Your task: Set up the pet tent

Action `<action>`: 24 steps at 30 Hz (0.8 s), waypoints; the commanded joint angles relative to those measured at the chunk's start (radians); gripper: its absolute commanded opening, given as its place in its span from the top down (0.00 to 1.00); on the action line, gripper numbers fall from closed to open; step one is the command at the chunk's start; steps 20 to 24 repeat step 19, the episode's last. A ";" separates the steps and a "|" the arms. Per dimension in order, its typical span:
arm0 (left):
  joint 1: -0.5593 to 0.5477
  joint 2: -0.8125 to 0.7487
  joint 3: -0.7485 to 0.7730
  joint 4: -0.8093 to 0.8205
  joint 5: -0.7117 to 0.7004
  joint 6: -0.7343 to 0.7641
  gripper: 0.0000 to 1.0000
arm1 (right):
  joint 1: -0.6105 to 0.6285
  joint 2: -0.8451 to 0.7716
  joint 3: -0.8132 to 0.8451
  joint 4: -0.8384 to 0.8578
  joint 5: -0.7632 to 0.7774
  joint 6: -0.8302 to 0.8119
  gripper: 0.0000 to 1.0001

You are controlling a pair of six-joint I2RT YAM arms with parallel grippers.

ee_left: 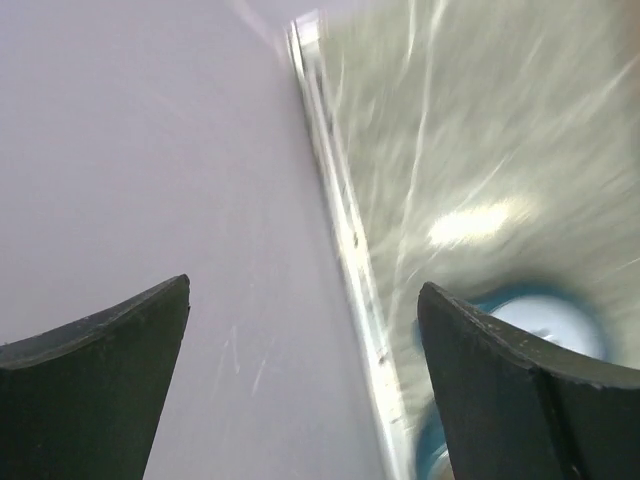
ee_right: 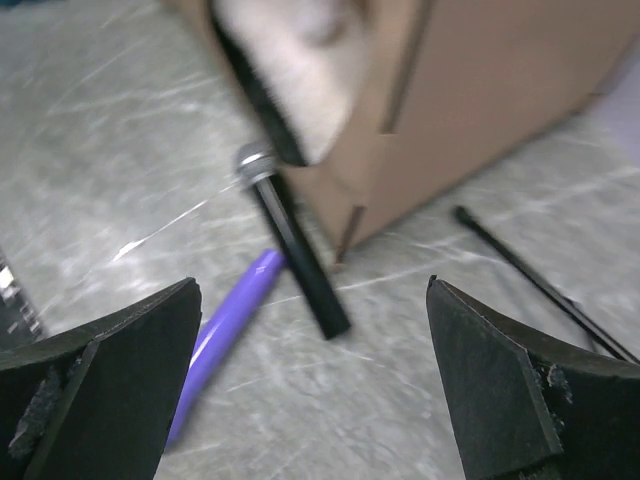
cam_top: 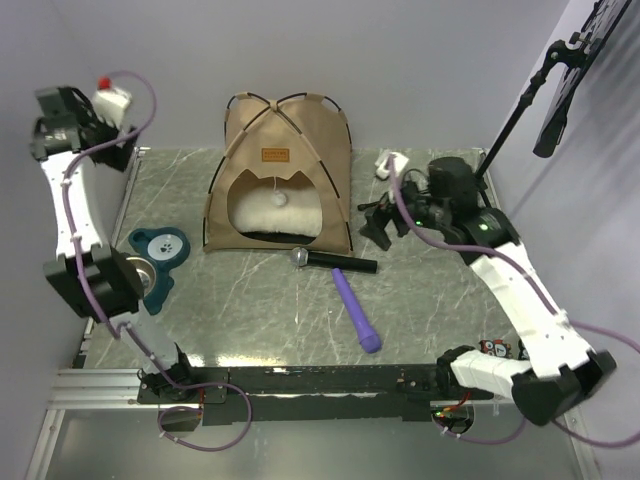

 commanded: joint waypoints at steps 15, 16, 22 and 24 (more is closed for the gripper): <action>-0.274 -0.728 -0.817 0.220 -0.002 -0.497 0.00 | -0.268 -0.365 -0.360 0.150 0.169 0.267 0.00; -0.295 -0.733 -0.823 0.218 -0.014 -0.495 0.00 | -0.270 -0.376 -0.371 0.149 0.178 0.264 0.00; -0.312 -0.746 -0.793 0.214 -0.008 -0.488 0.00 | -0.274 -0.402 -0.382 0.149 0.190 0.264 0.00; -0.312 -0.746 -0.793 0.214 -0.008 -0.488 0.00 | -0.274 -0.402 -0.382 0.149 0.190 0.264 0.00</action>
